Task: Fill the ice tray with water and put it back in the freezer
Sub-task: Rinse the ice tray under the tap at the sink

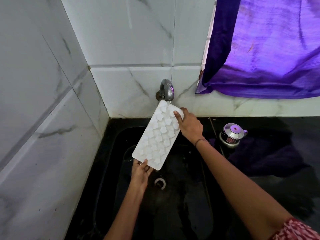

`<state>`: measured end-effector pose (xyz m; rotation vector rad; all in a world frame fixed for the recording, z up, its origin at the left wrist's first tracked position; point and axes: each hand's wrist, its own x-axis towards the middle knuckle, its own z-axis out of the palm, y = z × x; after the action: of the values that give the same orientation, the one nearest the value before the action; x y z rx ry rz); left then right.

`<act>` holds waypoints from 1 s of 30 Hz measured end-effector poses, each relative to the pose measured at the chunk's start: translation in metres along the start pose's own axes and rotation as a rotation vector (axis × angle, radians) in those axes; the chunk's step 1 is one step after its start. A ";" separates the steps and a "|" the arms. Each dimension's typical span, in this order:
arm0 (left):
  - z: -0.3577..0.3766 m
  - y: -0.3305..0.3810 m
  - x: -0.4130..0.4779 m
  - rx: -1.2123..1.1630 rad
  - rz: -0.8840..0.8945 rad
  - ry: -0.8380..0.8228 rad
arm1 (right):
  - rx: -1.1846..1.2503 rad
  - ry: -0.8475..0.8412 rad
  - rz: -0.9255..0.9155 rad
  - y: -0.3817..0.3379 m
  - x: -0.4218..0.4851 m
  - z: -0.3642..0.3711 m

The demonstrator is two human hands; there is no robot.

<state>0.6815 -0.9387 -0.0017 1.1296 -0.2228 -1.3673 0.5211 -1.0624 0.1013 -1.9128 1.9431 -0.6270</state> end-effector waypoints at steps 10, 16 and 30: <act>-0.020 0.019 0.020 -0.003 0.071 0.124 | 0.745 -0.503 0.350 0.012 0.004 -0.012; -0.014 0.035 0.030 -0.034 0.162 0.076 | 1.098 -0.553 0.335 0.045 0.005 -0.007; 0.015 0.033 0.036 0.063 0.047 -0.008 | 0.133 -0.034 -0.094 0.048 -0.002 0.022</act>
<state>0.7017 -0.9833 0.0134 1.1645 -0.2986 -1.3318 0.4917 -1.0619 0.0571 -1.9273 1.7536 -0.7267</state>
